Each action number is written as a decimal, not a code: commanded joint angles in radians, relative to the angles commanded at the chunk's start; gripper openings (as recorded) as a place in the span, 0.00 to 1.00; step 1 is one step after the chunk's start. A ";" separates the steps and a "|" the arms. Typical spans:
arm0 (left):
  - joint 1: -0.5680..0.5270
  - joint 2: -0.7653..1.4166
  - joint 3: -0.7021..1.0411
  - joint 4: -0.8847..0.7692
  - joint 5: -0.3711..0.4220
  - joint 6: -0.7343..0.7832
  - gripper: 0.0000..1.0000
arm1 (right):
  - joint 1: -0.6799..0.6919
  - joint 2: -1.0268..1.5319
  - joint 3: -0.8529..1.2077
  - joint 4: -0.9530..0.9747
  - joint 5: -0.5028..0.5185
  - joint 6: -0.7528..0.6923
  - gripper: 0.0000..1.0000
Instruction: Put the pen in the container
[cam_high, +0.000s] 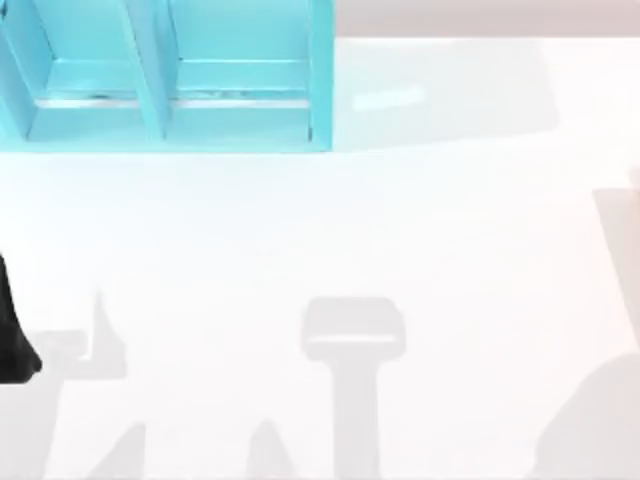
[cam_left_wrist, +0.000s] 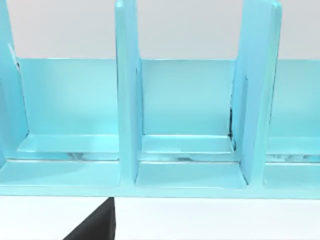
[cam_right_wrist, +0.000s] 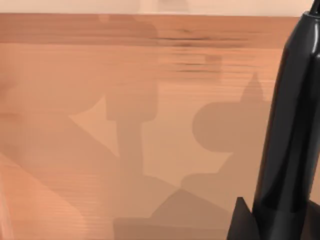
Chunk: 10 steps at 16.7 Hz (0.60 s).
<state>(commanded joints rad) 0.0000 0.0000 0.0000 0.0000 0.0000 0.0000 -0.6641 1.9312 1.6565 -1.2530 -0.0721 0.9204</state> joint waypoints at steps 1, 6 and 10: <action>0.000 0.000 0.000 0.000 0.000 0.000 1.00 | 0.003 0.004 0.002 -0.002 0.003 0.002 0.00; 0.000 0.000 0.000 0.000 0.000 0.000 1.00 | 0.063 0.004 -0.084 0.048 0.030 0.049 0.00; 0.000 0.000 0.000 0.000 0.000 0.000 1.00 | 0.113 -0.005 -0.203 0.142 0.055 0.087 0.00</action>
<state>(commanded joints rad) 0.0000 0.0000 0.0000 0.0000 0.0000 0.0000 -0.5513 1.9262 1.4540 -1.1112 -0.0167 1.0070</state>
